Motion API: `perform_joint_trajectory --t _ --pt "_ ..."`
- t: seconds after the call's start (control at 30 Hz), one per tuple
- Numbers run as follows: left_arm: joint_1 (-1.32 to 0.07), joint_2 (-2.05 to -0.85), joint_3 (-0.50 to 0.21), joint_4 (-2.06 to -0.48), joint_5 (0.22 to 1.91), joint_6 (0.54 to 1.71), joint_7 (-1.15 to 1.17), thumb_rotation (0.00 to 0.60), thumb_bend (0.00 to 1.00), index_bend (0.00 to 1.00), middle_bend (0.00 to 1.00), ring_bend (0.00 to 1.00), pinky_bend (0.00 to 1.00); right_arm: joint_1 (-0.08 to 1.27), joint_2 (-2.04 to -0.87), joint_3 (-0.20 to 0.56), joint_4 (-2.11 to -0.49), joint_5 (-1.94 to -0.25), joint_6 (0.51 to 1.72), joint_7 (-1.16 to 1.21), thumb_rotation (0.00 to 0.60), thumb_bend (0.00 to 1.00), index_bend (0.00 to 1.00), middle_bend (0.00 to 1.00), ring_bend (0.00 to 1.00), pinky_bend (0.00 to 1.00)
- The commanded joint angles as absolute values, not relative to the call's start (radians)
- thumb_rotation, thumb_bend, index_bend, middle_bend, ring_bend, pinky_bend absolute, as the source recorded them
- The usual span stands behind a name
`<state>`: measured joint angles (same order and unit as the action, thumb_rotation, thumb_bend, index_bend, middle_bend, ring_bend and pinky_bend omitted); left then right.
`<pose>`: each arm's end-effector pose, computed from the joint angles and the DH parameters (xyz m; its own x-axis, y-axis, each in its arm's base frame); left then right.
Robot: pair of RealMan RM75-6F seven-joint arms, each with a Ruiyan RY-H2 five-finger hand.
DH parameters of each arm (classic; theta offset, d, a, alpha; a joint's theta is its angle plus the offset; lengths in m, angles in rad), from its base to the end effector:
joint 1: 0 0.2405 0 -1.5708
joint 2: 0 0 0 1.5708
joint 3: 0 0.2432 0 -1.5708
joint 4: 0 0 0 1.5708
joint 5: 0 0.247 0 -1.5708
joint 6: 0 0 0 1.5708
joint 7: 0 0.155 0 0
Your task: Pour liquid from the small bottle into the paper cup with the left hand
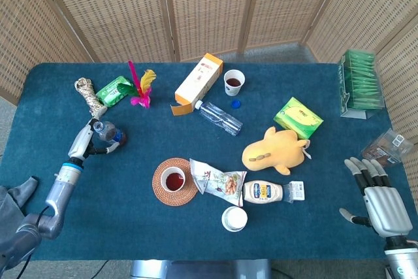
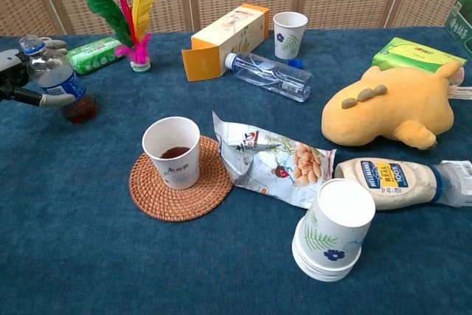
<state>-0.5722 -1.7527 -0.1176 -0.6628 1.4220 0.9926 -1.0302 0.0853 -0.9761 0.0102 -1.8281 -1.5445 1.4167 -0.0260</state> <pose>-0.3198 0.3840 -0.0227 -0.3006 0.2371 0.9238 0.9517 0.0112 0.3068 -0.2797 -0.1803 0.1239 0.3596 -0.1140 0.9261 -0.9330 -0.0598 0.3549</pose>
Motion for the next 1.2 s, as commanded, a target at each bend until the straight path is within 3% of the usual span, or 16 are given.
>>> perform_joint_trajectory --t 0.03,0.23,0.77,1.2 --pt "-0.573 -1.752 -0.119 -0.663 1.421 0.991 -1.034 0.600 0.19 0.00 0.00 0.00 0.00 0.085 -0.976 0.010 -1.828 -1.546 1.416 -0.027 0.600 0.00 0.00 0.00 0.00 0.00" --pt "-0.571 -1.744 -0.123 -0.674 1.418 0.990 -1.042 0.600 0.15 0.00 0.00 0.00 0.00 0.085 -0.976 0.009 -1.829 -1.547 1.418 -0.027 0.600 0.00 0.00 0.00 0.00 0.00" --pt "-0.531 -1.723 -0.116 -0.687 1.411 1.010 -1.033 0.600 0.15 0.00 0.00 0.00 0.00 0.084 -0.979 0.003 -1.833 -1.556 1.417 -0.040 0.600 0.00 0.00 0.00 0.00 0.00" --pt "-0.428 -1.610 -0.056 -0.790 1.466 1.160 -0.944 0.600 0.15 0.00 0.00 0.00 0.00 0.081 -0.981 -0.001 -1.838 -1.570 1.426 -0.054 0.600 0.00 0.00 0.00 0.00 0.00"
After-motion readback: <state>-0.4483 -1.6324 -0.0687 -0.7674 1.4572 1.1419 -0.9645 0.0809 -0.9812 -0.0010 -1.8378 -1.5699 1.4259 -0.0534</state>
